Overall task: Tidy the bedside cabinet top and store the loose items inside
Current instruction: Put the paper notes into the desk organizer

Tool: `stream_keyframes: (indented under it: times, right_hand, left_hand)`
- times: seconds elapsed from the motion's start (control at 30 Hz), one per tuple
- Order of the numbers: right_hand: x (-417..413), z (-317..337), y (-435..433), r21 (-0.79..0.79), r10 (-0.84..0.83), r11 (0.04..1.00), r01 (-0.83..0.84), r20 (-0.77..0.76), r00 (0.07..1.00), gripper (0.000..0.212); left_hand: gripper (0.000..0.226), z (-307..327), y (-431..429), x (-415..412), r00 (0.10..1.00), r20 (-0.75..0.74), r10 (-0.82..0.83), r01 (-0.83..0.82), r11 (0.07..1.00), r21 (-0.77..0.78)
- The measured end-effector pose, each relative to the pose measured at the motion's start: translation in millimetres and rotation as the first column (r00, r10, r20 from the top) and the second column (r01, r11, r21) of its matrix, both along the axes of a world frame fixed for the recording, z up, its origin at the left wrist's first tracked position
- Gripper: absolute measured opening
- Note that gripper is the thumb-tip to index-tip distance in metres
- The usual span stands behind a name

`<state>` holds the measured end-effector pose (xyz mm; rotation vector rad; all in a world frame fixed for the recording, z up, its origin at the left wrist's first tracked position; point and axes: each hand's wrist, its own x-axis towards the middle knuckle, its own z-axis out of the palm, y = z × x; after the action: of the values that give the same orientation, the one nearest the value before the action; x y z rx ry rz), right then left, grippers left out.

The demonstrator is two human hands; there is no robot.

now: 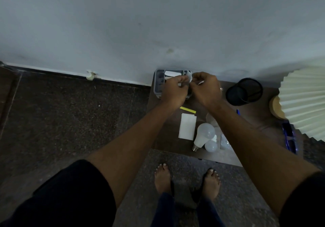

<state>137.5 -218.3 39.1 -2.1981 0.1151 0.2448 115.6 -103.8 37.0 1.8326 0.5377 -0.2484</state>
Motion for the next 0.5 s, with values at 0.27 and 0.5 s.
stream_keyframes:
  times: [0.27, 0.5]
  right_hand:
    - [-13.2, 1.7, -2.8, 0.061, 0.023, 0.998, -0.027, 0.060, 0.998, 0.029]
    - [-18.9, -5.2, -7.2, 0.035, -0.034, 0.999, 0.032, 0.049, 0.998, 0.018]
  left_hand:
    - [0.040, 2.2, 2.0, -15.9, 0.989, 0.118, -0.088, 0.082, 0.995, 0.057]
    - [0.038, -1.6, 1.4, -22.1, 0.986, 0.127, -0.105, 0.087, 0.986, 0.139]
